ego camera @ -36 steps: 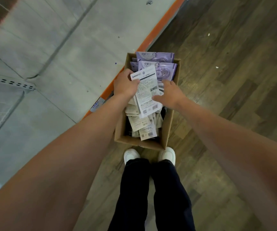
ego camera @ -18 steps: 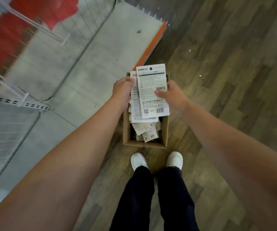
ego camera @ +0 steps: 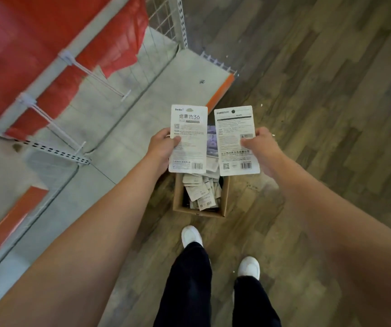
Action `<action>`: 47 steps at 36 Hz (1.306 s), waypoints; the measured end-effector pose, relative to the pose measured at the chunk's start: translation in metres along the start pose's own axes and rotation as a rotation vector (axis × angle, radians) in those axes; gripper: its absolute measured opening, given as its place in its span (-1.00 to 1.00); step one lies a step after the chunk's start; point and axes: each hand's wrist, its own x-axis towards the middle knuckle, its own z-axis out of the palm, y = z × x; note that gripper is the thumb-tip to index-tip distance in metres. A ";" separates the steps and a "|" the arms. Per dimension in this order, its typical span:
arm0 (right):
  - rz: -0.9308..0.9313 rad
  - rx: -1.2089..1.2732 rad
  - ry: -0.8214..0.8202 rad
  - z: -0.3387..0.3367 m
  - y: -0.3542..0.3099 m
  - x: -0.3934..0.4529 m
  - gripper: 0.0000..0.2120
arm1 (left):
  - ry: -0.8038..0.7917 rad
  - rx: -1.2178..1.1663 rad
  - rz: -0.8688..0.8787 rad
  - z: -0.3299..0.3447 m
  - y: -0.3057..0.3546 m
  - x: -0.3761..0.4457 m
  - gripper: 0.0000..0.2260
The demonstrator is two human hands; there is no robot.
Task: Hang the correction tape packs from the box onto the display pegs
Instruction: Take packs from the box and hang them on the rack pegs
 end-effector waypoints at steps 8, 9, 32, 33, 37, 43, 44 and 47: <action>-0.141 0.077 -0.136 -0.037 -0.026 -0.059 -0.85 | 0.016 -0.039 0.084 0.033 0.026 -0.073 -0.80; -0.166 0.060 -0.137 -0.041 -0.029 -0.067 -0.88 | 0.009 -0.042 0.094 0.041 0.030 -0.082 -0.81; -0.515 -0.259 -0.176 -0.037 -0.121 -0.202 -0.66 | 0.060 0.025 0.296 0.035 0.113 -0.255 -0.69; -0.548 -0.283 -0.208 -0.033 -0.129 -0.207 -0.65 | 0.025 0.033 0.301 0.031 0.117 -0.258 -0.65; -0.571 -0.283 -0.388 -0.024 -0.155 -0.234 -0.69 | -0.086 0.022 0.296 0.011 0.134 -0.265 -0.48; -0.555 -0.224 -0.570 -0.023 -0.191 -0.233 -0.54 | -0.094 -0.224 0.381 -0.017 0.162 -0.252 -0.71; -0.565 -0.209 -0.556 -0.024 -0.198 -0.231 -0.57 | -0.083 -0.272 0.391 -0.023 0.166 -0.247 -0.73; -0.603 -0.197 -0.478 -0.025 -0.220 -0.228 -0.71 | -0.057 -0.351 0.464 -0.039 0.180 -0.237 -0.79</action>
